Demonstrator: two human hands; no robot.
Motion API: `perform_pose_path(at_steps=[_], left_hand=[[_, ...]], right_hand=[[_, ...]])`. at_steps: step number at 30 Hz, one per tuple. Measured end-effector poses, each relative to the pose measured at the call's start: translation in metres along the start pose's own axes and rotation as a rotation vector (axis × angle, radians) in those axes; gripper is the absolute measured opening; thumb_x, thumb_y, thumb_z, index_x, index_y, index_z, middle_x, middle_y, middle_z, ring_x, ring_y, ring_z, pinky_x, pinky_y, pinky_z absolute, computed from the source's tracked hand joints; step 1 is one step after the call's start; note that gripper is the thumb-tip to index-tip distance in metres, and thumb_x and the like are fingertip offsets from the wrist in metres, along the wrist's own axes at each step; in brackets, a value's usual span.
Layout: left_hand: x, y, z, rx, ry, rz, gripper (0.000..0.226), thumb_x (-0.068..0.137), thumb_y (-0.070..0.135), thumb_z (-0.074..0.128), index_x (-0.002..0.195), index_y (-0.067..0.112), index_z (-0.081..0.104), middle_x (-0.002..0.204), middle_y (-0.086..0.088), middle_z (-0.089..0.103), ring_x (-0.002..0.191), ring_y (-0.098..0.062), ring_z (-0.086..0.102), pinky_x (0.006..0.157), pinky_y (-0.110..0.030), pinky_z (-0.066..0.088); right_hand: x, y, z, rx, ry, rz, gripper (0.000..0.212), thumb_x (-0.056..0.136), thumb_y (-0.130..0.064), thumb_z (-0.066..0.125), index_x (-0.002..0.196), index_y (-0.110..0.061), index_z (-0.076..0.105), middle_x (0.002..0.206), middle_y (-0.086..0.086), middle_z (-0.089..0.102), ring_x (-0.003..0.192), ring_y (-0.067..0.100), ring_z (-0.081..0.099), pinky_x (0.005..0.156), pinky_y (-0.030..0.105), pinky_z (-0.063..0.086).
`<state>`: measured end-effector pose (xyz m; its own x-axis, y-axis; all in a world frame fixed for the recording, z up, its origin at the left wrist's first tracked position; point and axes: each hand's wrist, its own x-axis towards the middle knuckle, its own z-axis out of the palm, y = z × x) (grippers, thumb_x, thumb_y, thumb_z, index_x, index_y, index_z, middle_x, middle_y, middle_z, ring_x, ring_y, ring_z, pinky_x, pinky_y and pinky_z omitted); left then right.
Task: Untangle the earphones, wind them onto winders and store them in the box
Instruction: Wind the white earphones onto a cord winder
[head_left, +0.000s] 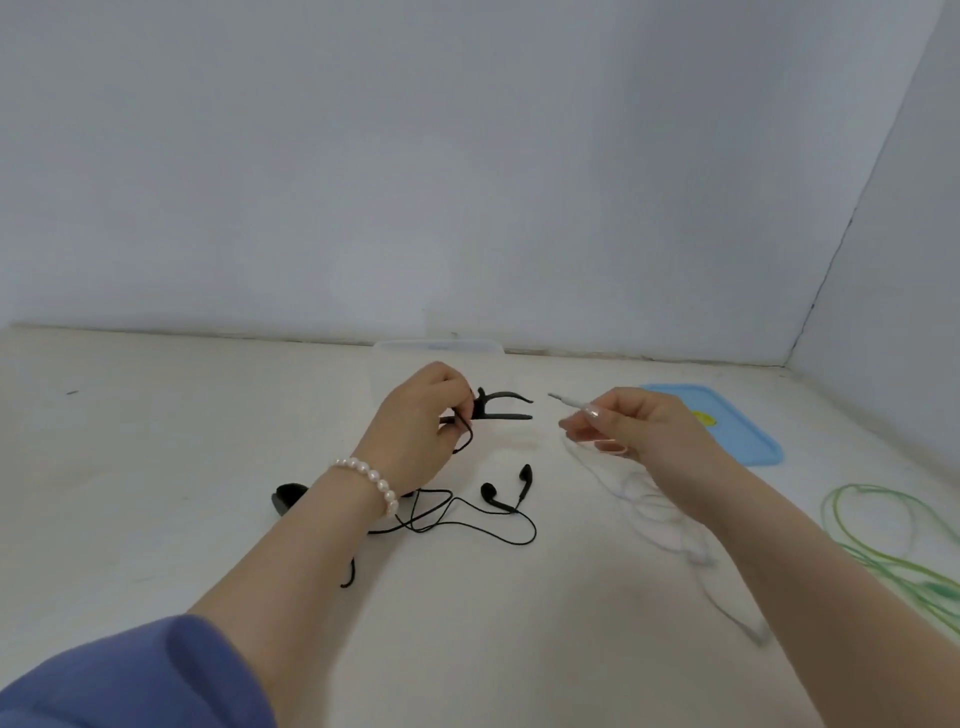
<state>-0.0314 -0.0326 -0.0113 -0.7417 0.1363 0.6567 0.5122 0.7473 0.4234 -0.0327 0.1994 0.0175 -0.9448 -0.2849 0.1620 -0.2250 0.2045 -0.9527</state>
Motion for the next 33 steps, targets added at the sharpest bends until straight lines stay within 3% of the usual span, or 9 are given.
perform_pose_path(at_steps=[3, 7, 12, 16, 18, 20, 23, 27, 33], left_hand=[[-0.002, 0.008, 0.01, 0.076, -0.026, 0.153, 0.016, 0.064, -0.003, 0.062, 0.059, 0.012, 0.066, 0.086, -0.004, 0.066, 0.077, -0.025, 0.063, 0.07, -0.038, 0.051], [-0.006, 0.013, 0.022, 0.024, -0.045, 0.199, 0.015, 0.062, 0.0, 0.064, 0.057, 0.013, 0.069, 0.088, -0.002, 0.068, 0.08, -0.009, 0.057, 0.07, -0.027, 0.05], [-0.009, 0.023, 0.019, -0.217, -0.132, -0.058, 0.021, 0.07, -0.008, 0.068, 0.062, 0.011, 0.073, 0.095, 0.015, 0.062, 0.086, 0.001, 0.061, 0.076, -0.007, 0.045], [0.0, 0.012, 0.005, -0.053, -0.042, -0.232, 0.02, 0.071, -0.008, 0.064, 0.064, 0.009, 0.072, 0.102, 0.003, 0.067, 0.088, -0.005, 0.06, 0.084, -0.01, 0.037], [0.003, 0.0, -0.006, 0.162, -0.086, -0.353, 0.023, 0.073, -0.006, 0.06, 0.082, 0.011, 0.073, 0.117, -0.002, 0.063, 0.103, -0.015, 0.058, 0.09, -0.014, 0.035], [0.002, -0.003, -0.013, 0.389, -0.306, -0.493, 0.046, 0.072, 0.001, 0.057, 0.114, 0.019, 0.061, 0.139, -0.002, 0.044, 0.132, -0.02, 0.036, 0.11, -0.031, 0.023], [0.001, 0.014, -0.02, 0.197, -0.388, -0.481, 0.077, 0.057, 0.026, 0.058, 0.132, 0.025, 0.039, 0.148, 0.003, 0.025, 0.144, -0.016, 0.002, 0.116, -0.044, 0.001], [0.001, 0.051, -0.023, -0.305, -0.146, -0.389, 0.046, 0.064, 0.041, 0.056, 0.109, 0.03, 0.059, 0.12, 0.011, 0.057, 0.119, -0.005, 0.047, 0.095, -0.023, 0.035], [-0.01, 0.062, 0.0, -0.338, -0.587, -0.442, 0.041, 0.072, 0.017, 0.076, 0.111, 0.01, 0.064, 0.085, 0.001, 0.071, 0.078, -0.009, 0.065, 0.084, -0.028, 0.051]], right_hand=[[0.0, 0.0, 0.006, 0.165, -0.062, 0.04, 0.018, 0.089, -0.017, 0.055, 0.074, -0.019, 0.064, 0.093, -0.005, 0.071, 0.097, 0.01, 0.062, 0.085, 0.03, 0.044], [-0.001, 0.008, 0.02, 0.12, -0.174, 0.047, 0.016, 0.086, -0.019, 0.06, 0.074, -0.022, 0.071, 0.093, -0.01, 0.071, 0.093, 0.008, 0.061, 0.086, 0.03, 0.043], [-0.001, 0.011, 0.023, 0.052, -0.211, 0.08, 0.021, 0.087, -0.016, 0.061, 0.07, -0.024, 0.07, 0.079, -0.002, 0.067, 0.074, 0.007, 0.06, 0.067, 0.019, 0.041], [0.004, 0.01, 0.013, 0.058, 0.03, 0.086, 0.025, 0.089, -0.01, 0.058, 0.067, -0.019, 0.067, 0.072, -0.005, 0.064, 0.068, 0.01, 0.052, 0.06, 0.02, 0.037], [0.006, 0.007, 0.003, 0.124, 0.119, 0.111, 0.022, 0.09, -0.009, 0.056, 0.071, -0.015, 0.065, 0.077, -0.004, 0.065, 0.068, 0.012, 0.052, 0.058, 0.021, 0.035], [0.006, 0.005, -0.005, 0.196, 0.099, 0.127, 0.02, 0.091, -0.008, 0.054, 0.073, -0.013, 0.063, 0.08, -0.002, 0.066, 0.068, 0.014, 0.052, 0.056, 0.022, 0.033], [0.004, 0.001, -0.006, 0.151, -0.062, 0.127, 0.023, 0.091, -0.006, 0.053, 0.07, -0.011, 0.061, 0.074, -0.003, 0.065, 0.067, 0.013, 0.052, 0.056, 0.022, 0.032], [-0.001, -0.001, -0.002, -0.026, -0.309, 0.086, 0.025, 0.09, -0.004, 0.054, 0.068, -0.013, 0.062, 0.065, -0.008, 0.064, 0.065, 0.009, 0.05, 0.058, 0.02, 0.033], [-0.004, -0.001, 0.005, -0.242, -0.495, 0.066, 0.012, 0.083, -0.015, 0.063, 0.071, -0.018, 0.065, 0.075, 0.0, 0.06, 0.064, 0.003, 0.048, 0.062, 0.016, 0.037]])
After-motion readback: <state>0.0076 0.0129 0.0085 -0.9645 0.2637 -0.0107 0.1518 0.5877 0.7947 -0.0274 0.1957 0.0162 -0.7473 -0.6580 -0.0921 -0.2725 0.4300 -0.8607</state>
